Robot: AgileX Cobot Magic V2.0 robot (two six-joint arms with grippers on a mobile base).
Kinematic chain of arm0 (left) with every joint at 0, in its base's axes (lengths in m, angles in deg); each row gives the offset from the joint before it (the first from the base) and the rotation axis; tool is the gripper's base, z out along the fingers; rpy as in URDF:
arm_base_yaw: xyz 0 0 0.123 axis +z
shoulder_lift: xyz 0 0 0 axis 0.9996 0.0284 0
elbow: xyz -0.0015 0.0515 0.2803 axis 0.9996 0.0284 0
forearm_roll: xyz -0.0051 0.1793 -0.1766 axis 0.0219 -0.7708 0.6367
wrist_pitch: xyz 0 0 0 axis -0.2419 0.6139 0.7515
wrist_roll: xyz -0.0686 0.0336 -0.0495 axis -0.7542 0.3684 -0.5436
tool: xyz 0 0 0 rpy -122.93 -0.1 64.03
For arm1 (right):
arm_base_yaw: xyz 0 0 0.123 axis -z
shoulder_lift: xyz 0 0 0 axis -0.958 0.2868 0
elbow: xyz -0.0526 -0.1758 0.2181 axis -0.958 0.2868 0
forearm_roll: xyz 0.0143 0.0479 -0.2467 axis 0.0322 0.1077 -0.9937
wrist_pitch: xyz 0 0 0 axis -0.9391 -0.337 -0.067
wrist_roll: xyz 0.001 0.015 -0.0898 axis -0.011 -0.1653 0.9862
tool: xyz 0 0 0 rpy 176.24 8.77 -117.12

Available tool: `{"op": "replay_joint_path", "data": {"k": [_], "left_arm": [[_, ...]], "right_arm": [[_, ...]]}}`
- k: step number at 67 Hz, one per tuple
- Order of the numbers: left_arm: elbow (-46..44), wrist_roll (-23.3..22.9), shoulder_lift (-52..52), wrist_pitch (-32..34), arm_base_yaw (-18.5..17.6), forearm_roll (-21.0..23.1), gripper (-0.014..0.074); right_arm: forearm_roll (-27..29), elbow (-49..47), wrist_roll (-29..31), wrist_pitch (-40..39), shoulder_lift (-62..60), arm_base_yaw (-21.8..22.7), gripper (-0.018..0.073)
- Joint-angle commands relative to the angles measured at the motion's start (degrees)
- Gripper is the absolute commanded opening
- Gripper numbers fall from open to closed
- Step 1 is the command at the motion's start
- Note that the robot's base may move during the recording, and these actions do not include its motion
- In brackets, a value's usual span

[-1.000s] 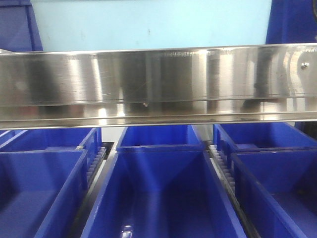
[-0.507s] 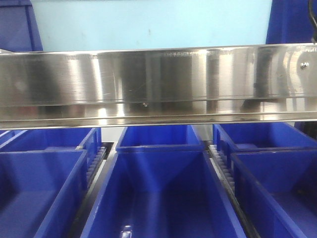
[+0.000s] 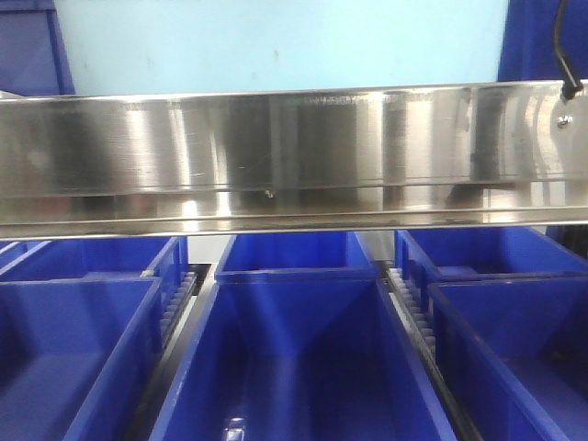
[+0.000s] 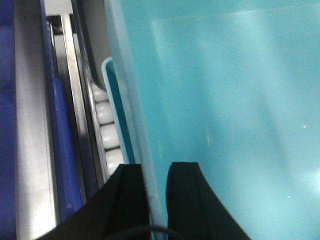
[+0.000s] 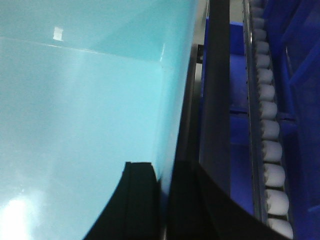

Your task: Move two blue bins to right shelf middle

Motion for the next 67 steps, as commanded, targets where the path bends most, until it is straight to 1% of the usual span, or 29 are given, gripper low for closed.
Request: {"op": "replay_joint_path", "data": {"k": [1,4,5,6,9,14,15,16,19,23,24,25,36,46,53,59,67], "left_arm": [[-0.72,0.96,-0.77,0.25,-0.68,3.26,-0.0026],[-0.72,0.96,-0.69,0.25,-0.68,3.26,0.0048],[-0.72,0.96,-0.69,0.25,-0.68,3.26,0.006],[-0.72,0.96,-0.69,0.25,-0.68,3.26,0.0099],[-0.72,0.96,-0.69,0.25,-0.68,3.26,0.0201],[-0.72,0.96,-0.69,0.25,-0.68,3.26,0.0354],[-0.72,0.96,-0.69,0.25,-0.68,3.26,0.0398],[-0.72,0.96,-0.69,0.25,-0.68,3.26,0.0426],[-0.72,0.96,-0.69,0.25,-0.68,3.26,0.0502],[-0.72,0.96,-0.69,0.25,-0.68,3.26,0.058],[-0.72,1.08,-0.79,0.25,-0.68,3.26,0.0607],[-0.72,1.06,-0.79,0.25,-0.68,3.26,0.0615],[-0.72,1.06,-1.43,0.25,-0.68,1.91,0.0609],[-0.58,0.45,-1.9,0.25,-0.68,-3.14,0.0609],[-0.58,0.45,-1.9,0.25,-0.68,-3.14,0.0609],[0.23,-0.47,-1.9,0.25,-0.68,-3.09,0.0609],[3.16,-0.58,-1.9,0.25,0.04,-3.09,0.0609]], "right_arm": [[-1.69,-0.19,1.26,0.7,0.2,-0.02,-0.0097],[-1.69,-0.19,1.26,1.26,0.2,-0.02,-0.003],[-1.69,-0.19,1.26,1.38,0.2,-0.02,-0.0007],[-1.69,-0.19,1.26,1.53,0.2,-0.02,0.0018],[-1.73,-0.19,1.26,1.92,0.2,-0.02,0.0138],[-1.82,-0.19,1.26,2.64,0.2,-0.02,0.0311],[-1.82,-0.19,1.26,2.8,0.2,-0.02,0.0347],[-1.82,-0.29,1.26,3.07,0.2,-0.02,0.0398],[-1.82,-0.29,0.54,3.17,0.1,-0.02,0.0491],[-1.82,-0.29,-0.33,3.17,-0.17,-0.02,0.0579],[-1.82,-0.29,-0.45,3.17,-0.43,-0.02,0.0575],[-1.82,-0.29,-0.71,3.17,-0.59,-0.02,0.0569],[-1.82,-0.29,-1.42,3.17,-2.23,-0.02,0.0558],[-1.41,-0.17,-1.92,3.17,-2.77,-0.02,0.0558],[1.17,1.01,-1.92,3.17,-2.54,-0.02,0.0558],[1.5,2.81,-1.92,3.17,-2.54,-0.02,0.0558],[1.5,6.12,-1.92,3.17,-2.54,0.09,0.0558]]}}
